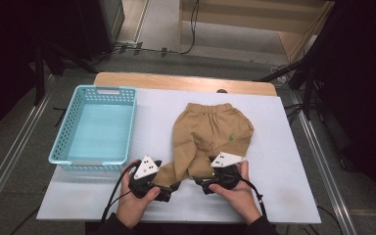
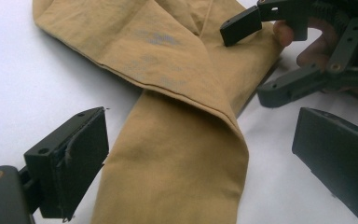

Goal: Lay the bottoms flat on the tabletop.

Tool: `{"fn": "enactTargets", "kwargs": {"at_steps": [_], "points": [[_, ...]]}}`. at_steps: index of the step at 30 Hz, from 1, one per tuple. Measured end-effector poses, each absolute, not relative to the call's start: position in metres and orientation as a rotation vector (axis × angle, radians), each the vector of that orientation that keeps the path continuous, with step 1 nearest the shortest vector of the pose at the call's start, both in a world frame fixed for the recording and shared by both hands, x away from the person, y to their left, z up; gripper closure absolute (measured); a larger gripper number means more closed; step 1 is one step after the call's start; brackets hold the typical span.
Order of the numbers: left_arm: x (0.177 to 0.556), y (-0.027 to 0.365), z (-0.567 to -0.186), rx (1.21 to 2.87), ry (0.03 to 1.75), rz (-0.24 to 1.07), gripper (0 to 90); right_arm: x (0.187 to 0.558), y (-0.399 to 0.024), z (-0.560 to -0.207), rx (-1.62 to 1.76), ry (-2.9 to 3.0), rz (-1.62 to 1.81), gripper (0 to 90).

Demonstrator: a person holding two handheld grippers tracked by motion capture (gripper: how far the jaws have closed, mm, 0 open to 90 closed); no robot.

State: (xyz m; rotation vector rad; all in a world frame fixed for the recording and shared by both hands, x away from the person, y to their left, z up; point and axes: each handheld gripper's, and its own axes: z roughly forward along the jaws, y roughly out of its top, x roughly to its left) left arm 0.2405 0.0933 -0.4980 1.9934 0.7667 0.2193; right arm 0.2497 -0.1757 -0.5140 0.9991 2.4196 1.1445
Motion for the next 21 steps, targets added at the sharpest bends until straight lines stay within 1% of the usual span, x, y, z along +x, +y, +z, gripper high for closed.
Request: {"fn": "enactTargets", "kwargs": {"at_steps": [1,2,3,5,6,8,10,13,15,18,21], "points": [[0.24,0.093,-0.498,1.996,0.766,0.222,3.4,0.249,-0.174,-0.514,0.998,2.424,1.138,6.7],[0.24,0.093,-0.498,1.997,0.765,0.223,3.4,0.249,-0.173,-0.514,0.999,2.425,1.138,8.6],[0.24,0.093,-0.498,1.997,0.764,0.22,3.4,0.248,-0.172,-0.515,1.004,2.422,1.133,12.3],[0.24,0.093,-0.498,1.998,0.765,0.221,3.5,0.249,-0.17,-0.516,1.017,2.427,1.097,14.1],[0.24,0.093,-0.498,1.998,0.766,0.219,3.6,0.249,-0.169,-0.517,1.026,2.425,1.077,17.7],[0.24,0.093,-0.498,1.999,0.765,0.218,3.9,0.249,-0.168,-0.518,1.043,2.414,1.024,26.7],[0.24,0.093,-0.498,2.001,0.767,0.22,4.0,0.25,-0.168,-0.518,1.047,2.422,1.01,38.8],[0.24,0.092,-0.498,2.007,0.769,0.221,4.9,0.25,-0.171,-0.517,1.039,2.434,1.03,60.1],[0.24,0.092,-0.499,2.01,0.773,0.218,5.0,0.251,-0.175,-0.517,1.063,2.434,1.045,72.7],[0.24,0.092,-0.499,2.013,0.768,0.219,5.7,0.254,-0.183,-0.518,1.098,2.436,1.104,84.6],[0.24,0.092,-0.498,2.015,0.764,0.224,6.9,0.252,-0.188,-0.515,1.084,2.421,1.127,86.5]]}}
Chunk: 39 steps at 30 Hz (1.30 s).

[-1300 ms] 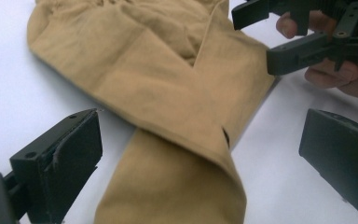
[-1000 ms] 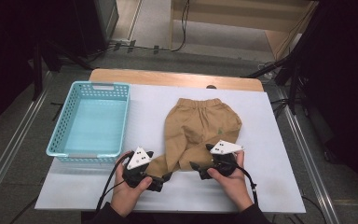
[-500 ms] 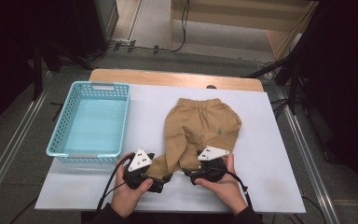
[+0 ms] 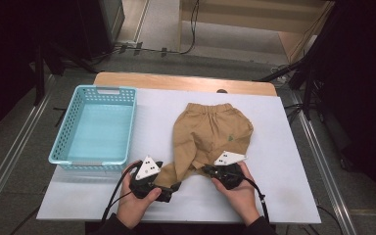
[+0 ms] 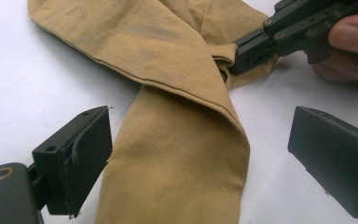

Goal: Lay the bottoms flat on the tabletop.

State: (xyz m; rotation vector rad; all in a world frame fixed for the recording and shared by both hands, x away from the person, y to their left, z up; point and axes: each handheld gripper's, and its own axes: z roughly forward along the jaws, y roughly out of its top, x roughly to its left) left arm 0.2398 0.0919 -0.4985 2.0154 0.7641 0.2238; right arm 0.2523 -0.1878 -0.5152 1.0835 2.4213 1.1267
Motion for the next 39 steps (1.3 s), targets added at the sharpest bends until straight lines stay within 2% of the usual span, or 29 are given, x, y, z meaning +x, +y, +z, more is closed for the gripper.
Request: {"fn": "enactTargets", "kwargs": {"at_steps": [8,26,34,39], "points": [[0.24,0.093,-0.498,2.019,0.764,0.236,13.1,0.245,-0.212,-0.496,1.074,2.273,1.273,86.7],[0.235,0.092,-0.495,2.031,0.747,0.251,15.8,0.237,-0.301,-0.485,1.271,2.031,1.293,86.7],[0.228,0.084,-0.497,2.065,0.715,0.265,20.8,0.231,-0.325,-0.49,1.339,1.988,1.273,86.6],[0.227,0.084,-0.496,2.043,0.719,0.248,30.2,0.23,-0.337,-0.495,1.391,1.981,1.265,86.1]]}}
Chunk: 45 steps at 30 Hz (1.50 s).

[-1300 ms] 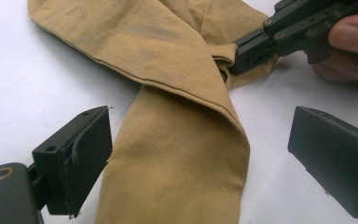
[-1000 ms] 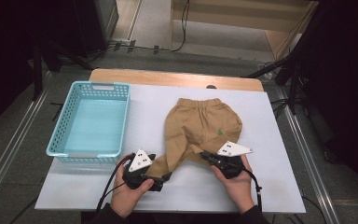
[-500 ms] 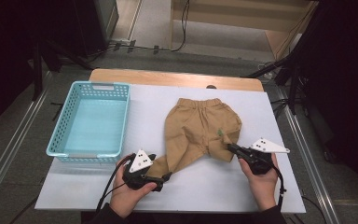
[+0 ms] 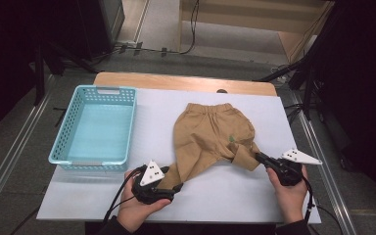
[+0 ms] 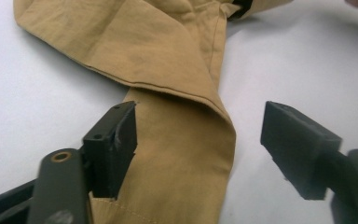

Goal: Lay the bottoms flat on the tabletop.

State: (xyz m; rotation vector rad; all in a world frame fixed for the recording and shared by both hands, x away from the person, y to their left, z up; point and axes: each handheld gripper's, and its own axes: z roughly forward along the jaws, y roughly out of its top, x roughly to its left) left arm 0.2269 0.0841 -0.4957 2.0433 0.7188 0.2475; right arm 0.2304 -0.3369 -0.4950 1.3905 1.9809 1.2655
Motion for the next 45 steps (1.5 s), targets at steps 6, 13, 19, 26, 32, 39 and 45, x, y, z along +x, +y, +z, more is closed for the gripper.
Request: {"fn": "enactTargets", "kwargs": {"at_steps": [6,13,19,26,32,39,45], "points": [[0.22,0.078,-0.494,2.058,0.669,0.217,42.9,0.229,-0.352,-0.502,1.48,1.935,1.249,77.3],[0.219,0.066,-0.503,2.125,0.685,0.219,44.9,0.225,-0.359,-0.492,1.475,1.864,1.242,46.5],[0.223,0.061,-0.507,2.153,0.738,0.256,52.5,0.222,-0.349,-0.476,1.434,1.831,1.251,29.7],[0.227,0.052,-0.508,2.162,0.742,0.269,78.1,0.223,-0.305,-0.471,1.318,1.951,1.303,27.4],[0.235,0.063,-0.496,2.111,0.754,0.267,88.5,0.227,-0.259,-0.478,1.218,2.092,1.312,27.7],[0.25,0.076,-0.48,2.056,0.785,0.295,88.6,0.232,-0.222,-0.486,1.189,2.174,1.352,29.7],[0.259,0.082,-0.474,2.031,0.803,0.306,88.6,0.24,-0.189,-0.499,1.151,2.268,1.292,30.0]]}}
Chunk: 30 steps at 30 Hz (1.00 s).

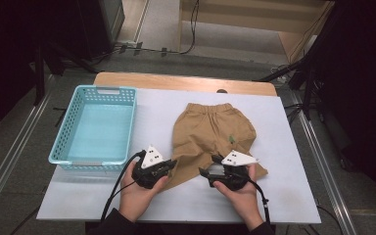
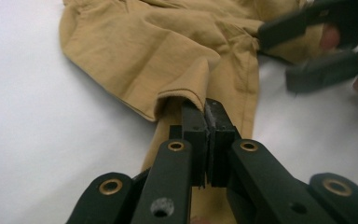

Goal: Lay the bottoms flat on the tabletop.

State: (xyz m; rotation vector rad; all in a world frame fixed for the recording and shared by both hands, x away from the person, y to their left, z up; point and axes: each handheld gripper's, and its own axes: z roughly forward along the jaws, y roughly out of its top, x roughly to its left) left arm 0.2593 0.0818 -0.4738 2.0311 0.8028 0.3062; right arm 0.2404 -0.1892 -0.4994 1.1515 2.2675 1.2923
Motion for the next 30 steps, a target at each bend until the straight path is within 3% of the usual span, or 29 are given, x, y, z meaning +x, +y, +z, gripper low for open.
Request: {"fn": "enactTargets", "kwargs": {"at_steps": [15,21,27,30], "points": [[0.264,0.087,-0.477,2.013,0.821,0.306,88.6,0.259,-0.159,-0.52,1.14,2.421,1.1,33.8],[0.265,0.089,-0.474,1.999,0.826,0.304,88.6,0.257,-0.158,-0.52,1.137,2.392,1.048,56.0],[0.264,0.089,-0.476,1.997,0.823,0.296,88.5,0.256,-0.16,-0.519,1.141,2.396,1.053,86.4],[0.264,0.089,-0.476,1.995,0.823,0.294,88.6,0.258,-0.163,-0.519,1.151,2.412,1.083,87.8]]}}
